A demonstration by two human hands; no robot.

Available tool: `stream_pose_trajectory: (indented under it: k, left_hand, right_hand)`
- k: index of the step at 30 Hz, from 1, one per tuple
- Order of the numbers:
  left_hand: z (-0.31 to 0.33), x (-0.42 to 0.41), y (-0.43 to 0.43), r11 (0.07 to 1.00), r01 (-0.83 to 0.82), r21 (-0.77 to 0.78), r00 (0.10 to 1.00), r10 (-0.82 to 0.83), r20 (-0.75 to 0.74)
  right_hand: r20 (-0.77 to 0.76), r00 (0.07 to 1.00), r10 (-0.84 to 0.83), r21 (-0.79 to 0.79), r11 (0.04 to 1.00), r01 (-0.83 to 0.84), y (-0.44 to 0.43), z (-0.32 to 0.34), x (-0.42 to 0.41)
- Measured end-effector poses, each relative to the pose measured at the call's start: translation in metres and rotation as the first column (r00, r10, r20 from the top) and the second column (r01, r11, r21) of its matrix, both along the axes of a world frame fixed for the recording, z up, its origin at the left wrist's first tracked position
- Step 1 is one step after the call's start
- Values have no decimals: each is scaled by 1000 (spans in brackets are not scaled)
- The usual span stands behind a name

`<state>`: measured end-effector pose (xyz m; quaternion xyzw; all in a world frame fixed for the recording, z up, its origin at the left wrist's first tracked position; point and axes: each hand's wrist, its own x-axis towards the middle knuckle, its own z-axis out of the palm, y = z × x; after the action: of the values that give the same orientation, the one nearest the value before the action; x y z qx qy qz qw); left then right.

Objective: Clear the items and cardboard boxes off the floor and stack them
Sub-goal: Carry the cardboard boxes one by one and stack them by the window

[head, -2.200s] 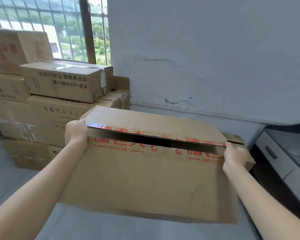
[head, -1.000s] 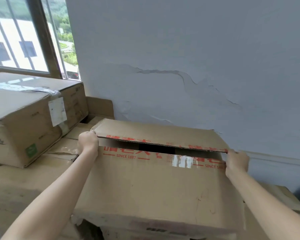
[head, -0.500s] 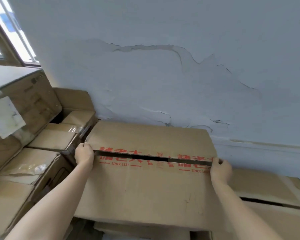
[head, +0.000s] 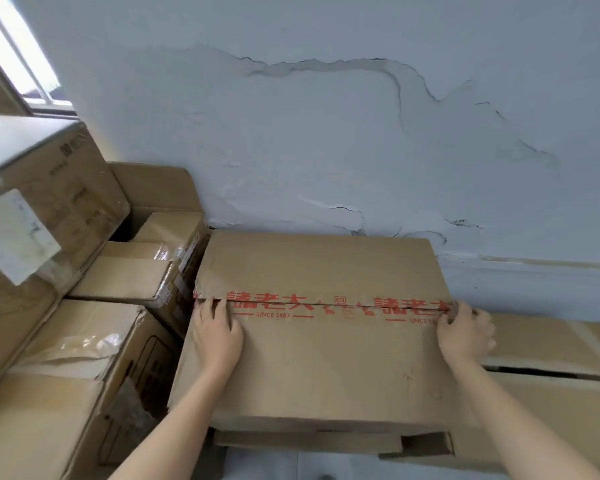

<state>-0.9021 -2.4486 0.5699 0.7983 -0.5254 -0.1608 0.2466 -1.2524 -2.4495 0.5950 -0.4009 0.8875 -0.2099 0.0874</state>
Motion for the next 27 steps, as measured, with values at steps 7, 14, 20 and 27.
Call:
stream_pose_trajectory:
  k: [7,14,20,27]
  left_hand:
    - [8,-2,5,998,57,-42,995,-60,-78]
    - [21,-69,51,900,424,-96,858,-434,-274]
    - [20,-130,104,657,747,-96,586,-720,-372]
    - [17,-184,172,368,926,85,367,-824,-431]
  right_hand:
    - [4,994,106,48,993,-106,72,-11,49]
    - [157,982,-109,34,994,105,166,-20,76]
    - [369,866,-338,-8,930,367,269,-14,66]
    - [482,589,-649,-40,655,755,378,-29,71]
